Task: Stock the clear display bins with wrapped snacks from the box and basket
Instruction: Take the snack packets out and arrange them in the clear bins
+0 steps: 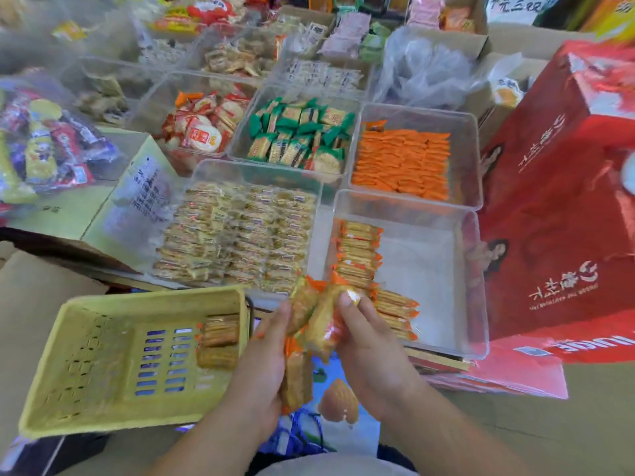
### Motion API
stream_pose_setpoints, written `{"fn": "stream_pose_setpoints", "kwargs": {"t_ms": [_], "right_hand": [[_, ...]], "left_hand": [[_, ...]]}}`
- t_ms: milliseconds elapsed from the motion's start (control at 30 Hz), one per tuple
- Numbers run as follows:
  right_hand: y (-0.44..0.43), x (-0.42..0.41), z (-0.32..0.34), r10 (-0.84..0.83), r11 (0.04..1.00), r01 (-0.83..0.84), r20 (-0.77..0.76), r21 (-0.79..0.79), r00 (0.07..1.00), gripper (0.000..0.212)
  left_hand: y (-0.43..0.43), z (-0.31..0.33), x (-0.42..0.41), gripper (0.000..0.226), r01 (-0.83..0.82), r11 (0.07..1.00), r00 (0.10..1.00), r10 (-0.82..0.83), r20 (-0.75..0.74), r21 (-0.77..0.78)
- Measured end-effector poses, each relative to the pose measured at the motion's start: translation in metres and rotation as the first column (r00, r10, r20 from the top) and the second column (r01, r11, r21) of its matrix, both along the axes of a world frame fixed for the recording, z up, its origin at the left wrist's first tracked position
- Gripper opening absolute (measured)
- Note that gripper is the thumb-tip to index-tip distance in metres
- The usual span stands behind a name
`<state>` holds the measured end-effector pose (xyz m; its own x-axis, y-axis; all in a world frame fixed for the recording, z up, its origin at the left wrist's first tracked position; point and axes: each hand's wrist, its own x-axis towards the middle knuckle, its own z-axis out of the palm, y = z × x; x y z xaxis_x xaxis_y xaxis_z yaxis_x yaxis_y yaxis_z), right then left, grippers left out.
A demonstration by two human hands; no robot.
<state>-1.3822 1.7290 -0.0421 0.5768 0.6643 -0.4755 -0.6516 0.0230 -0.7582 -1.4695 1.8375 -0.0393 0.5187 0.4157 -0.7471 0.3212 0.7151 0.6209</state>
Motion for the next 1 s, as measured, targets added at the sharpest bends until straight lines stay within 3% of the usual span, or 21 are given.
{"fn": "stream_pose_setpoints", "kwargs": {"t_ms": [167,433,733,833,900,1000], "right_hand": [[-0.033,0.037,-0.002,-0.026,0.995,0.040,-0.136,0.096,0.990,0.047],[-0.059,0.069,-0.013,-0.027,0.987,0.055,-0.184,0.150,0.983,0.057],[-0.053,0.108,-0.028,-0.094,0.995,0.105,-0.411,0.003,0.907,0.065],[-0.052,0.144,-0.046,-0.231,0.973,0.210,-0.372,-0.096,0.899,0.058],[-0.051,0.171,-0.062,-0.344,0.933,0.291,-0.287,-0.210,0.894,0.052],[-0.047,0.202,-0.087,-0.312,0.868,0.310,0.061,-0.387,0.948,0.047]], "left_hand": [[-0.053,0.003,0.038,0.048,0.124,0.988,0.986,-0.112,-0.128,0.095],[-0.071,0.009,0.052,0.028,0.373,0.889,0.922,-0.323,-0.213,0.265],[-0.058,0.001,0.076,0.025,0.346,0.886,0.933,-0.289,-0.214,0.309],[-0.042,-0.010,0.083,0.035,0.153,0.983,0.969,-0.130,-0.210,0.098],[-0.030,-0.017,0.084,0.049,0.020,1.000,0.982,-0.021,-0.188,-0.010],[-0.015,-0.031,0.086,0.060,-0.055,0.995,0.989,0.042,-0.143,-0.084]]}}
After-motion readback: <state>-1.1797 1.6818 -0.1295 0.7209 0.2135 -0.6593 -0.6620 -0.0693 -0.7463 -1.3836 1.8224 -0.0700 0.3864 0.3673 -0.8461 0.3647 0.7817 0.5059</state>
